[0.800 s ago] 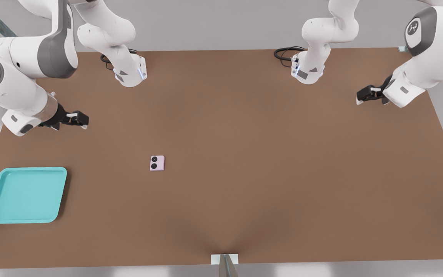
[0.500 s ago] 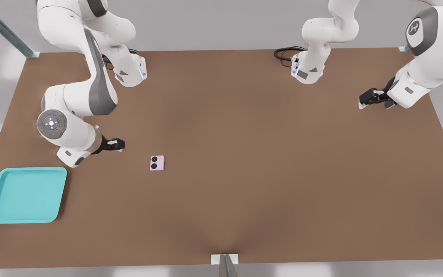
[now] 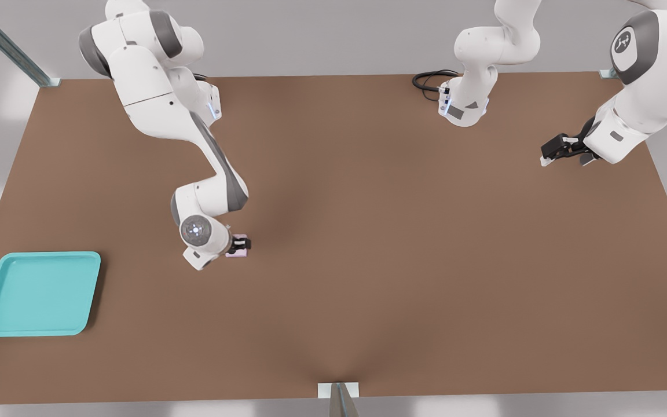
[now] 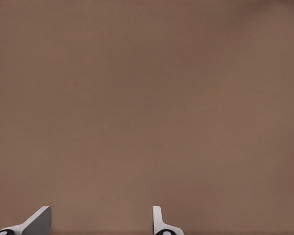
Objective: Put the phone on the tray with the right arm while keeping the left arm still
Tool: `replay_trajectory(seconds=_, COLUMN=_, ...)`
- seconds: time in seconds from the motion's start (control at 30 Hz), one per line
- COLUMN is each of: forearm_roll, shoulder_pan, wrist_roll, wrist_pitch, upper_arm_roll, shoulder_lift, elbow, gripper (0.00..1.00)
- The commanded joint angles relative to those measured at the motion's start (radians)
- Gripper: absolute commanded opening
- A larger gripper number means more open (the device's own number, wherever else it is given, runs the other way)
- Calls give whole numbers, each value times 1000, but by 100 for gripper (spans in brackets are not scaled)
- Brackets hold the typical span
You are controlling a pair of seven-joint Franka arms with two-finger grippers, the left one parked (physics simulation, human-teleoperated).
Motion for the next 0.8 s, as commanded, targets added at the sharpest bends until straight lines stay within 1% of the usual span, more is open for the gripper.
replay_trajectory(seconds=0.0, forearm_roll=1, shoulder_pan=-2, wrist_roll=258, wrist_pitch=206, upper_arm_roll=1, shoulder_lift=15, elbow=-33, gripper=100)
replay_trajectory(seconds=0.2, forearm_roll=1, shoulder_pan=-5, wrist_roll=255, wrist_pitch=311, upper_arm_roll=7, shoulder_lift=67, elbow=-71, gripper=100)
replay_trajectory(seconds=0.33, forearm_roll=1, shoulder_pan=-5, wrist_roll=255, wrist_pitch=337, upper_arm_roll=8, shoulder_lift=95, elbow=-73, gripper=100)
replay_trajectory(seconds=0.53, forearm_roll=1, shoulder_pan=-5, wrist_roll=255, wrist_pitch=354, upper_arm_roll=24, shoulder_lift=75, elbow=-123, gripper=100)
replay_trajectory(seconds=0.67, forearm_roll=0, shoulder_pan=-12, wrist_roll=244, wrist_pitch=351, upper_arm_roll=25, shoulder_lift=35, elbow=-176, gripper=100)
replay_trajectory(seconds=0.77, forearm_roll=0, shoulder_pan=-9, wrist_roll=243, wrist_pitch=352, upper_arm_roll=27, shoulder_lift=47, elbow=-176, gripper=100)
